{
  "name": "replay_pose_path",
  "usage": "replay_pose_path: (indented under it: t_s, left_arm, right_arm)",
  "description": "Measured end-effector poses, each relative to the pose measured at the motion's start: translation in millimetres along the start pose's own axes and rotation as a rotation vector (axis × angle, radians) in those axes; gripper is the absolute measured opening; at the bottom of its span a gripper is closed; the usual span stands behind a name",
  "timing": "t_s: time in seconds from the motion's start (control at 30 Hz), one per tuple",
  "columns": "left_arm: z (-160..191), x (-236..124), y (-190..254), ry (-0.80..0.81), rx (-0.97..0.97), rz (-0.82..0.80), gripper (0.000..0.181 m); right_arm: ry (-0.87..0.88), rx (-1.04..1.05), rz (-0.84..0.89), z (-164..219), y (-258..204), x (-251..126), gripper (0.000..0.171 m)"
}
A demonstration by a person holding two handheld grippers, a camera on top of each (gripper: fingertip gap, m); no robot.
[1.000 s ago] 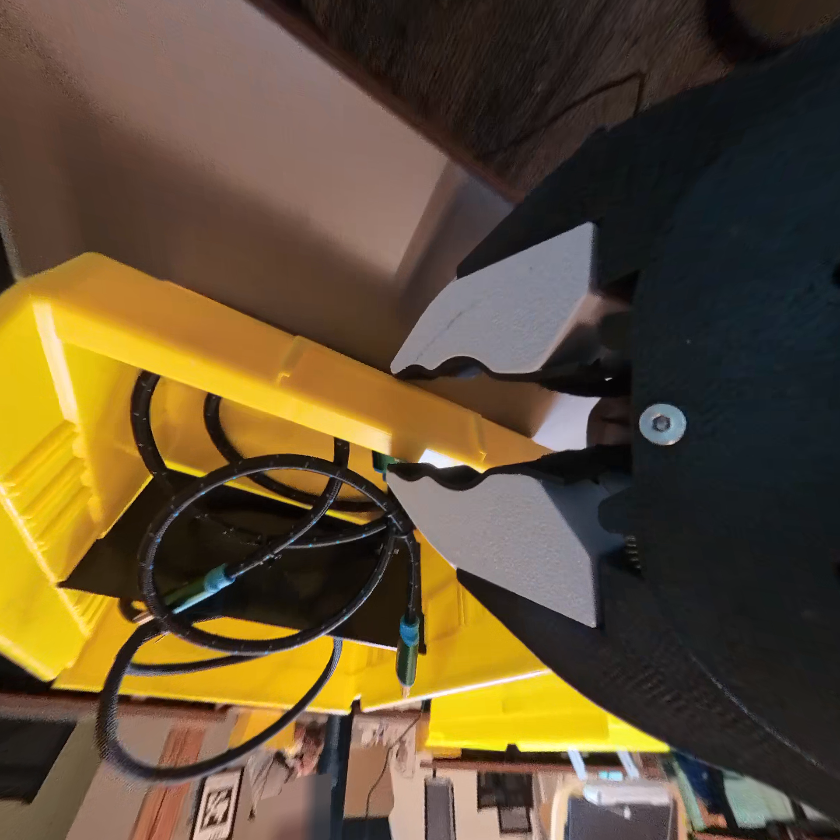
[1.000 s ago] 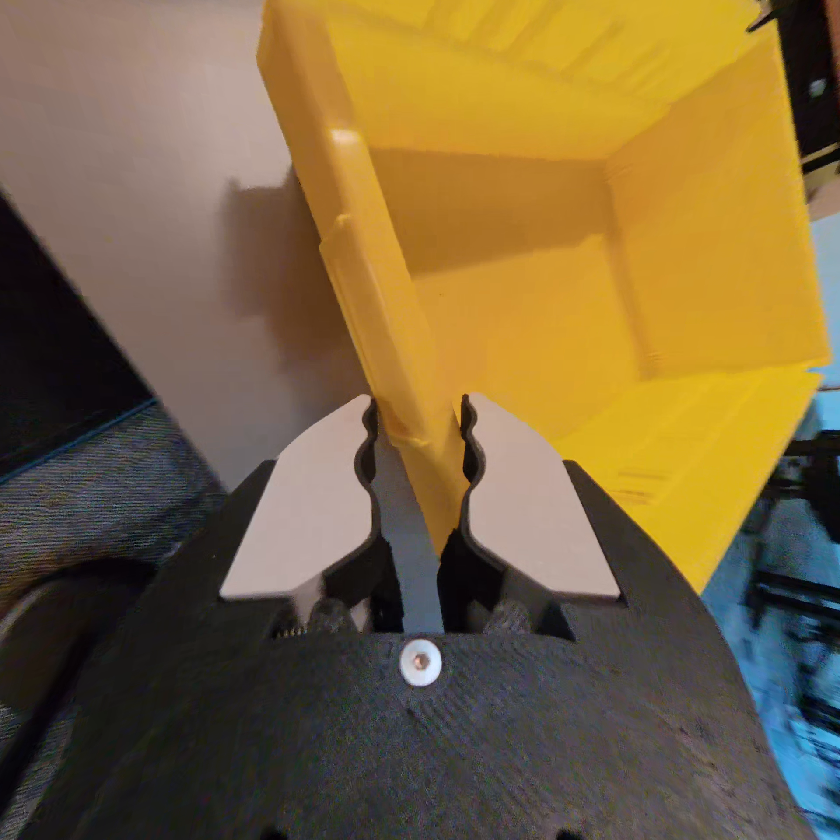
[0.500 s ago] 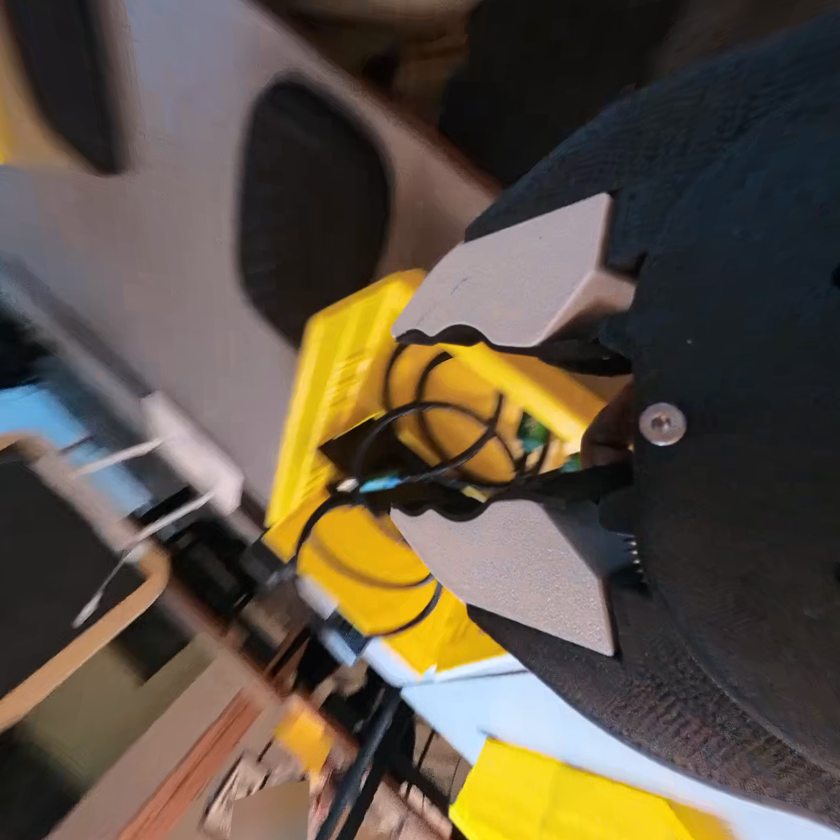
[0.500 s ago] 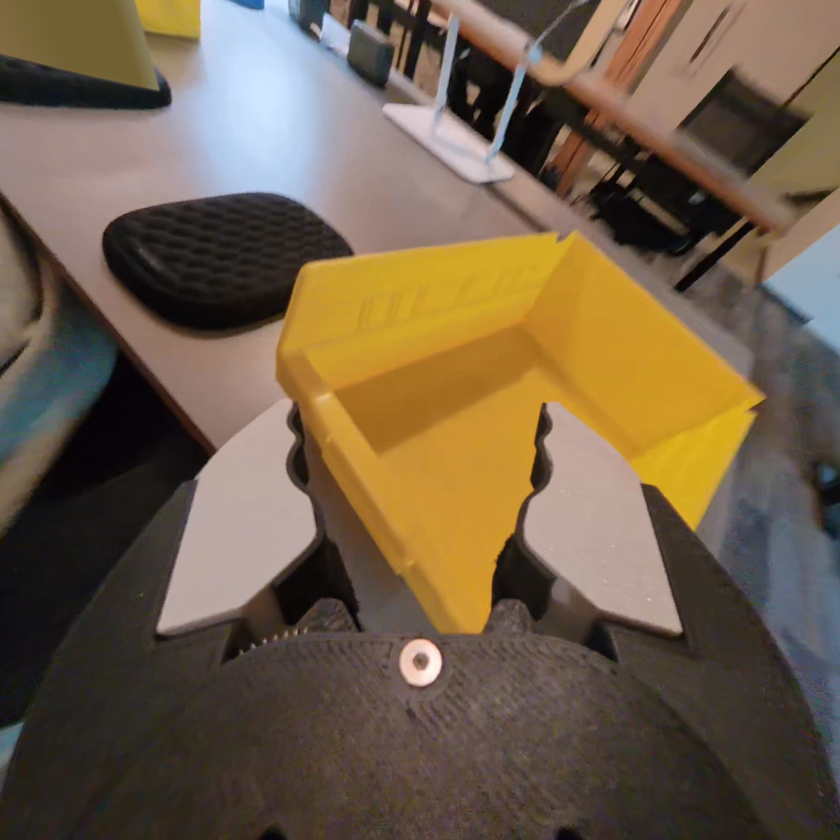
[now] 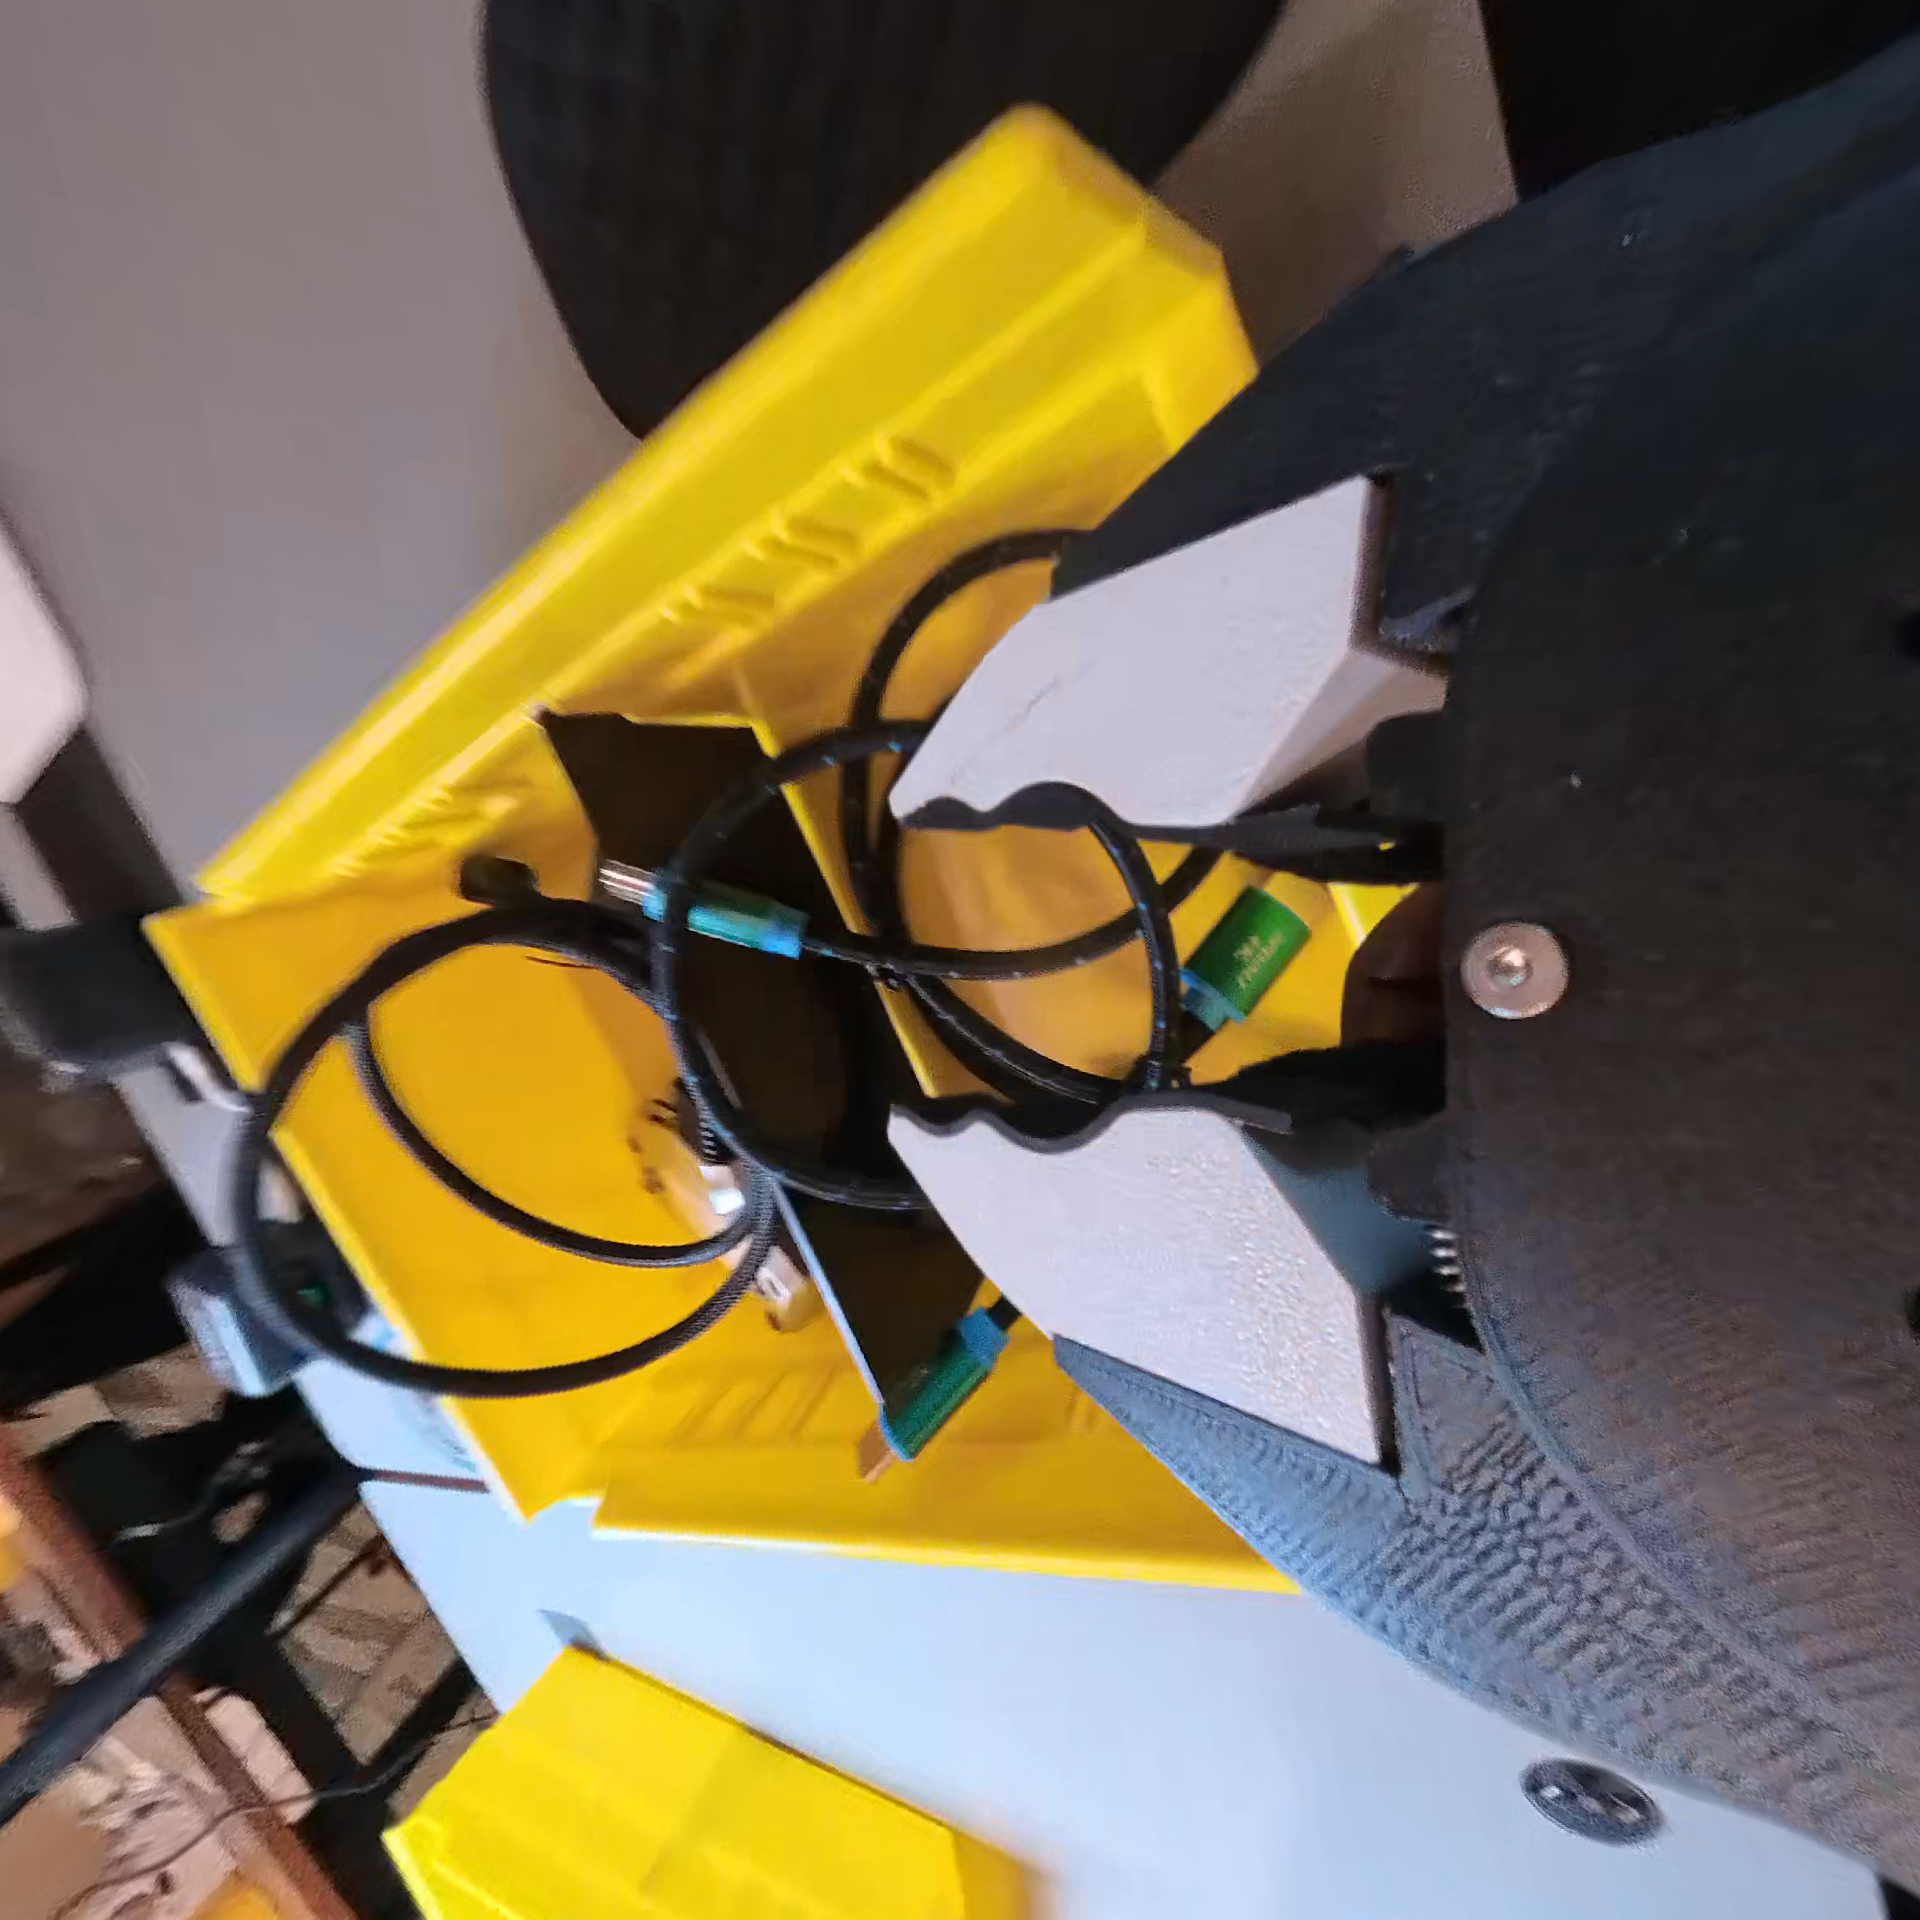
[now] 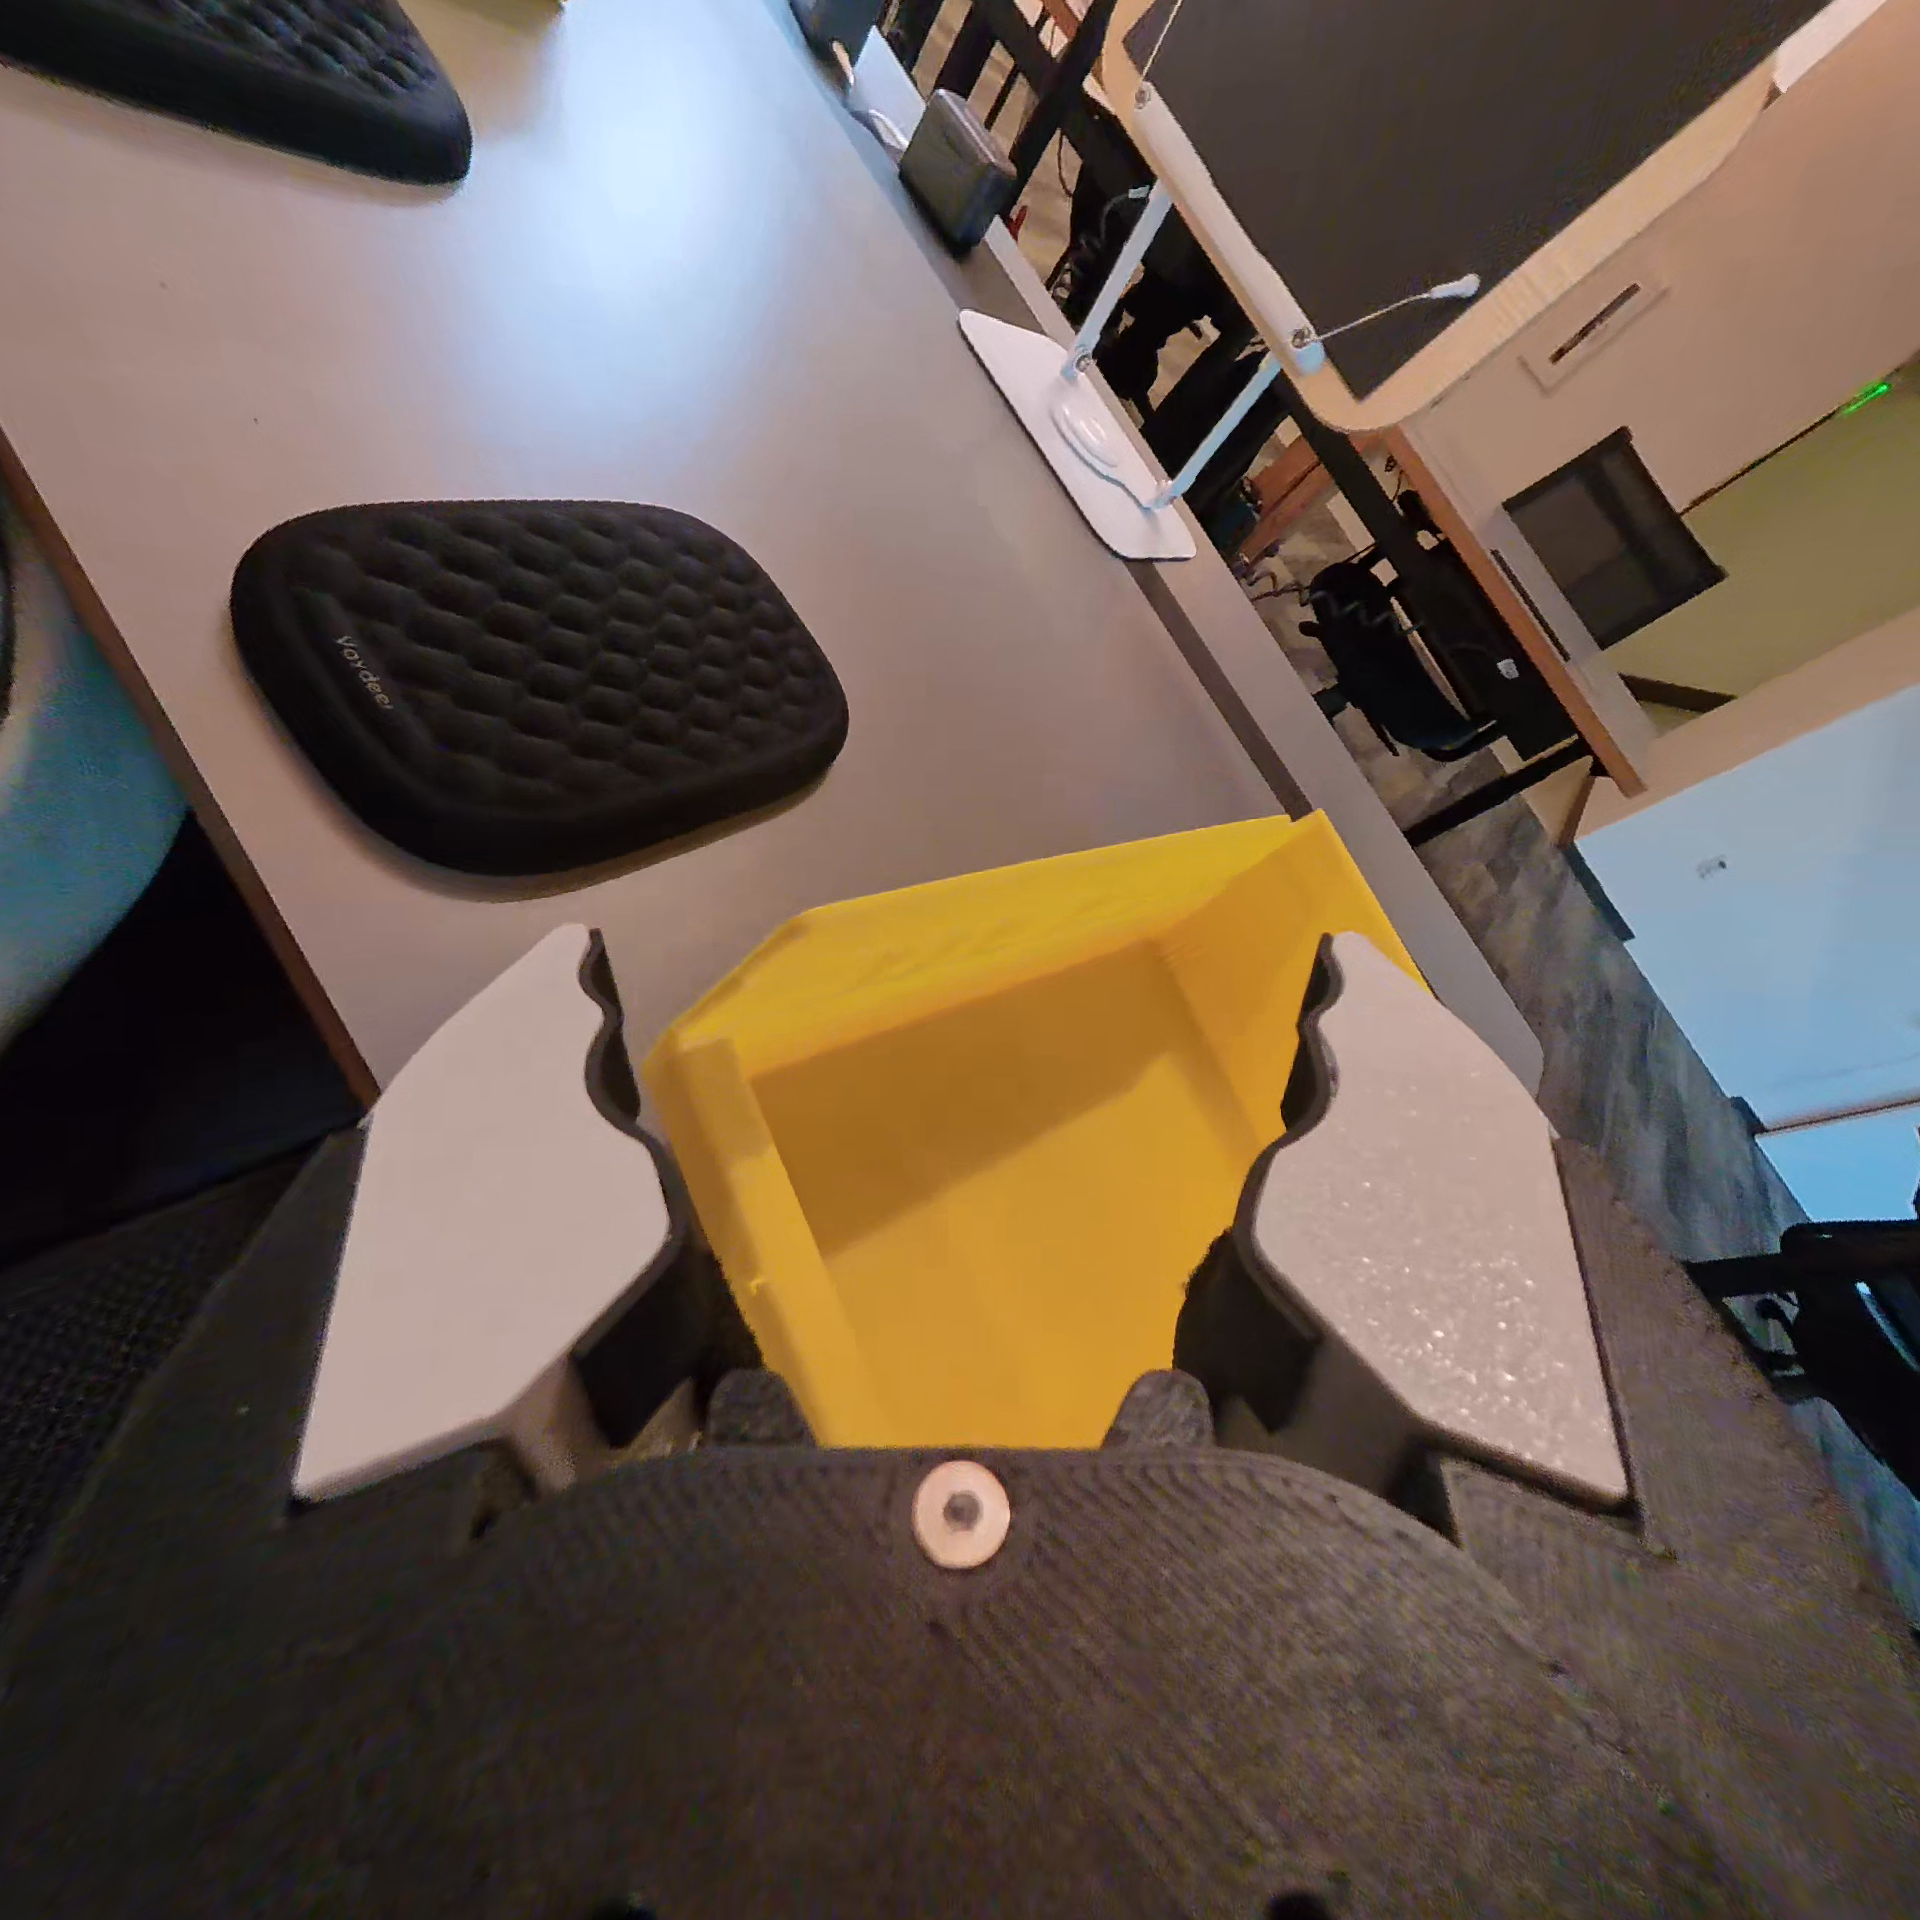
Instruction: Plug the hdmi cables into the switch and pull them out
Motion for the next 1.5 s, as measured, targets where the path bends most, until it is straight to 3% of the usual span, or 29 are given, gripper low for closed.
replay_pose_path:
  t_s: [0.17, 0.3, 0.47, 0.6, 0.83, 0.97, 1.07, 1.23, 1.5]
  left_arm:
    - [11, 8, 2, -0.046, -0.005, 0.041, 0.04]
    - [-12, -2, 6, 0.111, -0.021, 0.077, 0.042]
    - [-52, 5, -2, 0.119, 0.01, 0.045, 0.047]
    - [-79, 35, 10, -0.028, -0.075, 0.244, 0.06]
    - [-66, 99, 7, -0.378, -0.017, 0.221, 0.059]
    - [-46, 105, 13, -0.531, 0.015, 0.364, 0.032]
    - [-56, 100, 9, -0.454, 0.039, 0.321, 0.011]
    - [-116, 65, -15, -0.091, 0.026, 0.241, 0.01]
    - [-217, -23, -33, 0.513, -0.177, 0.349, 0.009]
  right_arm:
    - [-0.019, -0.005, -0.015, 1, -1, 4, 0.122]
    - [-0.026, -0.007, -0.019, 1, -2, 5, 0.122]
    - [-0.025, -0.029, -0.044, -5, -3, 8, 0.121]
    - [-0.026, -0.046, -0.041, -8, -4, 8, 0.121]
    - [-0.046, -0.041, -0.015, -3, -1, 3, 0.12]
    - [-0.05, -0.042, -0.002, 0, 0, 1, 0.118]
    - [-0.057, -0.045, 0.001, 2, 1, 1, 0.117]
    - [-0.059, -0.068, -0.012, -3, -1, 6, 0.116]
    - [0.025, -0.115, -0.037, -24, -4, 22, 0.113]
Point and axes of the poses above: each gripper's, where its closed fingertips meet, x out along the fingers, z out of its underside, y = z × x across the jaws, the point moved 4 cm from there along -x, back along the fingers, and after that the axes turned 14 degrees about -x, right-handed, at the moved point
